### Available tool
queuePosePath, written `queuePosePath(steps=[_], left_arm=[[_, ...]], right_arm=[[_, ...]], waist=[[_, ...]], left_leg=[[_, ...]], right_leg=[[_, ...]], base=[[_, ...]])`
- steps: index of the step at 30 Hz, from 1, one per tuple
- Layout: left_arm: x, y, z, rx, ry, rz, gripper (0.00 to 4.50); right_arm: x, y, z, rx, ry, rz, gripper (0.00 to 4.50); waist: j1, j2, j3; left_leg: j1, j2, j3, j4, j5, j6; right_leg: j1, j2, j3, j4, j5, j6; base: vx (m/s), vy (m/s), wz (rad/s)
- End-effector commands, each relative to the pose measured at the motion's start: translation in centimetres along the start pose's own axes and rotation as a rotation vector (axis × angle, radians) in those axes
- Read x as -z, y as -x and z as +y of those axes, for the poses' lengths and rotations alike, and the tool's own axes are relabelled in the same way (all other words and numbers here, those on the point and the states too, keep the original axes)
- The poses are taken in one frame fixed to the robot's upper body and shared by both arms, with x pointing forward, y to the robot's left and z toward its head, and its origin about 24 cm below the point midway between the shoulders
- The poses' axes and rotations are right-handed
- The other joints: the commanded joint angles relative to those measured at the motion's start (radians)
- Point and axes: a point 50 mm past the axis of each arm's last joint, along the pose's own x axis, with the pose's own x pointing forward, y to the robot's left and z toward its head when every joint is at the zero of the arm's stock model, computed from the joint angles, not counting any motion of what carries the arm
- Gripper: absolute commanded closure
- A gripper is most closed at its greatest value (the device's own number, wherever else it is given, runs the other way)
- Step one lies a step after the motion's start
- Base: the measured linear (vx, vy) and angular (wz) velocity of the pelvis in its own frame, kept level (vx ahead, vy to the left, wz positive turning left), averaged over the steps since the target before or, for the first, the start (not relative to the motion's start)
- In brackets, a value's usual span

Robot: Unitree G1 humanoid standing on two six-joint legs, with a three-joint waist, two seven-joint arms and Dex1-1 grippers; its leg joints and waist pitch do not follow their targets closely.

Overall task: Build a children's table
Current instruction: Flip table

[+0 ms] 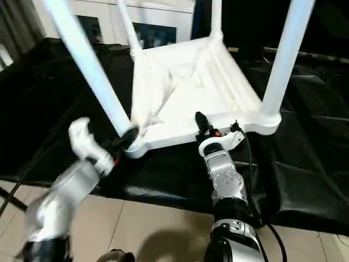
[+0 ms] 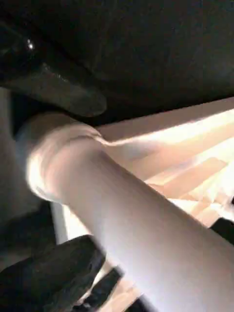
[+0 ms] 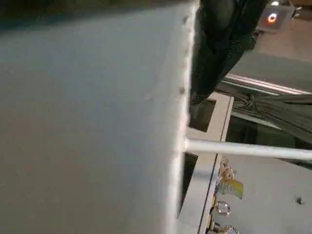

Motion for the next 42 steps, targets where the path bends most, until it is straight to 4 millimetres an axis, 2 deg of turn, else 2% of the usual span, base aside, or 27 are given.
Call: queuePosePath(steps=[1,2,4,6,9,13,14,15,16,19,22,23,24,25,30,32,33,34,37,40,42], left_arm=[[-0.2,1.3,1.6,-0.029,-0.020,0.013,0.00],[-0.2,2.0,2.1,-0.014,-0.086,0.044,0.00],[-0.2,2.3,2.2,-0.009,-0.112,0.052,0.00],[-0.2,2.6,2.2,0.025,-0.140,0.077,0.00],[-0.7,2.9,1.5,0.102,-0.235,0.098,0.00],[-1.5,2.5,-0.3,0.212,-0.388,0.079,0.00],[-2.0,2.0,-1.4,0.245,-0.468,0.044,0.00],[-2.0,2.0,-1.4,0.245,-0.468,0.044,0.00],[-2.4,1.6,-2.2,0.272,-0.509,0.017,0.00],[-3.1,1.1,-4.3,0.376,-0.535,-0.024,0.00],[-3.0,1.1,-6.1,0.479,-0.573,-0.014,0.00],[-2.9,1.0,-6.3,0.492,-0.577,-0.015,0.00],[-2.9,1.0,-6.5,0.501,-0.577,-0.013,0.00],[-2.6,0.9,-6.8,0.513,-0.596,-0.009,0.00],[-2.5,0.7,-6.8,0.500,-0.638,-0.007,0.00],[-2.9,0.4,-6.5,0.457,-0.667,-0.013,0.00],[-3.0,0.3,-6.3,0.437,-0.690,-0.013,0.00],[-3.3,0.0,-6.0,0.406,-0.717,-0.017,0.00],[-4.2,-0.4,-5.6,0.349,-0.763,-0.045,0.00],[-4.6,-0.6,-5.6,0.323,-0.790,-0.072,0.00],[-4.7,-0.6,-5.5,0.307,-0.824,-0.079,0.00]], right_arm=[[-3.8,0.2,-0.3,0.072,0.104,-0.146,2.30],[-4.2,0.3,-0.3,0.080,0.102,-0.166,2.32],[-4.4,0.3,-0.4,0.083,0.099,-0.173,2.32],[-4.6,0.3,-0.4,0.087,0.130,-0.174,2.32],[-4.8,0.4,-0.2,0.079,0.219,-0.163,2.32],[-5.2,0.7,0.2,0.080,0.339,-0.164,2.32],[-5.6,0.8,0.3,0.084,0.417,-0.172,2.32],[-5.6,0.8,0.3,0.084,0.417,-0.172,2.32],[-5.9,1.0,0.5,0.085,0.476,-0.179,2.32],[-6.6,1.2,0.9,0.097,0.569,-0.211,2.33],[-7.7,1.4,1.5,0.125,0.646,-0.270,2.33],[-7.8,1.4,1.5,0.133,0.657,-0.280,2.33],[-8.0,1.5,1.6,0.138,0.670,-0.286,2.33],[-8.3,1.5,1.9,0.141,0.713,-0.297,2.33],[-8.9,1.6,2.3,0.159,0.832,-0.306,2.33],[-9.3,1.7,2.8,0.155,0.910,-0.318,2.33],[-9.4,1.7,2.8,0.156,0.928,-0.313,2.33],[-9.5,1.6,2.9,0.156,0.945,-0.305,2.33],[-9.9,1.4,3.1,0.152,0.989,-0.282,2.33],[-10.1,1.4,3.3,0.139,1.038,-0.262,2.33],[-10.1,1.3,3.6,0.109,1.047,-0.245,2.33]], waist=[[-0.005,-0.003,-0.065],[-0.004,-0.003,-0.064],[-0.003,-0.001,-0.064],[0.001,-0.001,-0.061],[0.002,-0.010,-0.064],[0.001,-0.009,-0.063],[-0.001,-0.009,-0.064],[0.001,-0.010,-0.063],[0.002,-0.006,-0.063],[0.005,-0.008,-0.064],[0.005,-0.012,-0.065],[0.005,0.005,-0.066],[0.002,-0.004,-0.066],[0.004,-0.005,-0.066],[0.001,-0.006,-0.065],[0.000,-0.007,-0.064],[-0.002,-0.013,-0.063],[-0.002,-0.010,-0.062],[-0.006,-0.012,-0.063],[-0.017,-0.017,-0.066],[-0.019,-0.015,-0.067]], left_leg=[[0.053,0.063,-0.030,-0.075,-0.190,-0.030],[0.054,0.062,-0.030,-0.076,-0.195,-0.033],[0.055,0.063,-0.029,-0.081,-0.216,-0.047],[0.062,0.063,-0.028,-0.082,-0.245,-0.062],[0.050,0.063,-0.030,-0.086,-0.228,-0.062],[0.048,0.060,-0.028,-0.082,-0.197,-0.050],[0.048,0.060,-0.027,-0.082,-0.194,-0.051],[0.047,0.060,-0.029,-0.083,-0.193,-0.050],[0.049,0.061,-0.028,-0.082,-0.193,-0.054],[0.052,0.062,-0.028,-0.081,-0.188,-0.065],[0.051,0.058,-0.025,-0.078,-0.186,-0.059],[0.053,0.058,-0.027,-0.077,-0.189,-0.063],[0.053,0.057,-0.024,-0.077,-0.195,-0.068],[0.053,0.057,-0.025,-0.077,-0.204,-0.071],[0.053,0.057,-0.027,-0.080,-0.230,-0.088],[0.055,0.057,-0.028,-0.080,-0.241,-0.094],[0.054,0.056,-0.027,-0.080,-0.246,-0.092],[0.054,0.056,-0.028,-0.081,-0.250,-0.093],[0.057,0.055,-0.031,-0.082,-0.277,-0.098],[0.049,0.055,-0.031,-0.080,-0.255,-0.090],[0.047,0.054,-0.031,-0.078,-0.234,-0.080]], right_leg=[[0.012,-0.070,0.032,-0.087,-0.095,-0.135],[0.012,-0.070,0.032,-0.088,-0.099,-0.130],[0.009,-0.070,0.033,-0.089,-0.123,-0.115],[0.002,-0.071,0.036,-0.092,-0.146,-0.113],[0.011,-0.074,0.034,-0.088,-0.148,-0.108],[0.011,-0.075,0.036,-0.091,-0.142,-0.096],[0.011,-0.075,0.036,-0.089,-0.139,-0.097],[0.011,-0.074,0.036,-0.093,-0.145,-0.092],[0.010,-0.076,0.037,-0.092,-0.147,-0.090],[0.009,-0.074,0.036,-0.089,-0.142,-0.092],[0.010,-0.071,0.036,-0.086,-0.123,-0.094],[0.007,-0.071,0.037,-0.084,-0.124,-0.093],[0.007,-0.067,0.037,-0.088,-0.120,-0.089],[0.008,-0.068,0.038,-0.088,-0.123,-0.089],[0.009,-0.067,0.037,-0.091,-0.158,-0.074],[0.008,-0.067,0.037,-0.093,-0.178,-0.068],[0.007,-0.065,0.038,-0.095,-0.185,-0.067],[0.007,-0.067,0.038,-0.096,-0.197,-0.064],[0.007,-0.066,0.037,-0.098,-0.226,-0.059],[0.012,-0.067,0.036,-0.093,-0.175,-0.078],[0.014,-0.067,0.036,-0.092,-0.150,-0.083]], base=[[0.000,0.000,0.00],[0.000,0.000,0.00],[0.000,0.000,0.00],[0.000,0.000,0.00],[0.000,0.000,0.00],[0.000,0.000,0.00],[0.000,0.000,0.00],[0.000,0.000,0.00],[0.000,0.000,0.00],[0.000,0.000,0.00],[0.000,0.000,0.00],[0.000,0.000,0.00],[0.000,0.000,0.00],[0.000,0.000,0.00],[0.000,0.000,0.00],[0.000,0.000,0.00],[0.000,0.000,0.00],[0.000,0.000,0.00],[0.000,0.000,0.00],[0.000,0.000,0.00],[0.000,0.000,0.00]])
